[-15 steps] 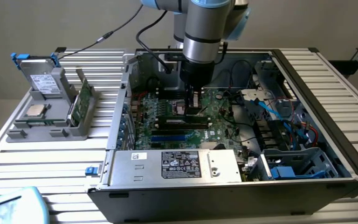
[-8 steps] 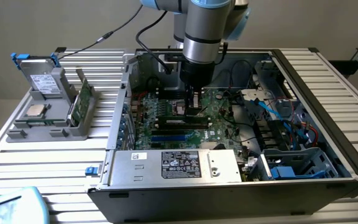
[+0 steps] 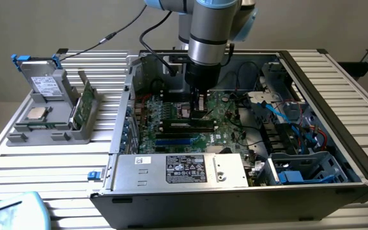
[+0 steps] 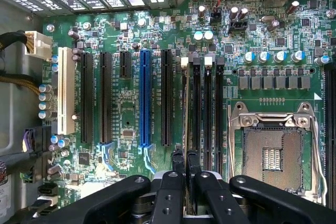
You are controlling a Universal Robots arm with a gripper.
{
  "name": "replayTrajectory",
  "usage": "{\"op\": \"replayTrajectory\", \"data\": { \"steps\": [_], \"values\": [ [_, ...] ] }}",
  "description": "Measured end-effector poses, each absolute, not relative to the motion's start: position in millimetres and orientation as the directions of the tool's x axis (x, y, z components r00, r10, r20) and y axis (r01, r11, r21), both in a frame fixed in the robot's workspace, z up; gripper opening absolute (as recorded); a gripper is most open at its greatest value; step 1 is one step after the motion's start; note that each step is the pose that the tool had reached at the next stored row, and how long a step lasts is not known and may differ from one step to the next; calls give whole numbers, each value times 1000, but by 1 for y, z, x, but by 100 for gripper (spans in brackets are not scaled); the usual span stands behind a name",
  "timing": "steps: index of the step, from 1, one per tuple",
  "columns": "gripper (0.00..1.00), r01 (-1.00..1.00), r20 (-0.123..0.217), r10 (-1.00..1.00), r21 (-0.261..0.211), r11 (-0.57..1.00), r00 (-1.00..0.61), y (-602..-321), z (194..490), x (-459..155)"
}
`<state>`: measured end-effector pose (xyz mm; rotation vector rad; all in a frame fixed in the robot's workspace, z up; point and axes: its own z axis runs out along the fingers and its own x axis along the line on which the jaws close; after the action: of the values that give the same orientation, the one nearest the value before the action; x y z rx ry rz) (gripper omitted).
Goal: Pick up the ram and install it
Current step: 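Press down the ram until it locks into place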
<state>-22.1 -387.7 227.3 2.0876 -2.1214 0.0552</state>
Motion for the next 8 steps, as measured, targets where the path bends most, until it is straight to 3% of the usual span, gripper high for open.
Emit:
{"op": "replayTrajectory", "data": {
  "steps": [8],
  "values": [
    [14,-996,143,-990,89,22,-10,-387,227,-22]
  ]
}}
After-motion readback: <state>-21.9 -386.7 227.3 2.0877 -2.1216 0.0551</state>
